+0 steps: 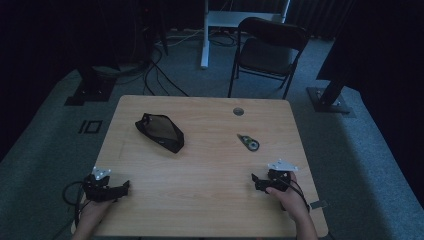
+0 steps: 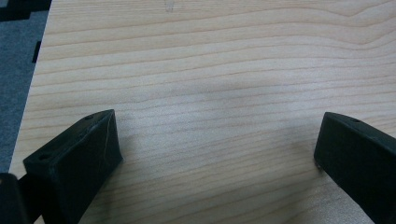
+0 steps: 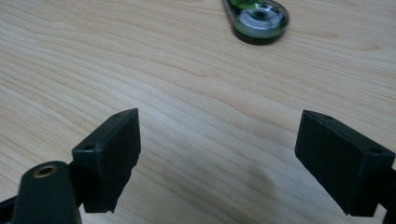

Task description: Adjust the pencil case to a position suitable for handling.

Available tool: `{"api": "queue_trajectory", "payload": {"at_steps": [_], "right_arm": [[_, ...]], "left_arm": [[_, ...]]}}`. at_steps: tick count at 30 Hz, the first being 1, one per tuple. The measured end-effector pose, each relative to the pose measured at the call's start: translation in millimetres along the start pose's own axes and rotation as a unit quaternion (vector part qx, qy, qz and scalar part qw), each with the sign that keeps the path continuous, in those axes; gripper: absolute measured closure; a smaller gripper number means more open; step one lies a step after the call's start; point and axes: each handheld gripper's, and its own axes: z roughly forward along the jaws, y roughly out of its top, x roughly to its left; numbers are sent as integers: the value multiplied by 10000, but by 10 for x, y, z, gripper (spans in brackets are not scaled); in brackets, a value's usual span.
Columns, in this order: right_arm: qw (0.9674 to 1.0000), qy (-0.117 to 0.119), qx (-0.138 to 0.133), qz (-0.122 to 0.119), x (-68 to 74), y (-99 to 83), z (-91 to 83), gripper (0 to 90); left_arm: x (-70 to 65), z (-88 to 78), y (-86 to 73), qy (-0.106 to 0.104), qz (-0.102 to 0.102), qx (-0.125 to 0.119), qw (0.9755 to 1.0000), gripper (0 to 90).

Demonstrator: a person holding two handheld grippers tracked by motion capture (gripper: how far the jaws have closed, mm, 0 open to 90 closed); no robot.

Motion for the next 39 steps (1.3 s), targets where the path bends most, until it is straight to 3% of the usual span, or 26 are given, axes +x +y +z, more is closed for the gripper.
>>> {"api": "queue_trajectory", "payload": {"at_steps": [18,39], "right_arm": [[9990,361,3,-249,329,284,255,150],[9943,859,-195,-595,731,718,514,165]], "left_arm": [[-1,1,0,-1,-6,-6,10000,5],[-1,1,0,2,-8,-6,10000,5]]}}
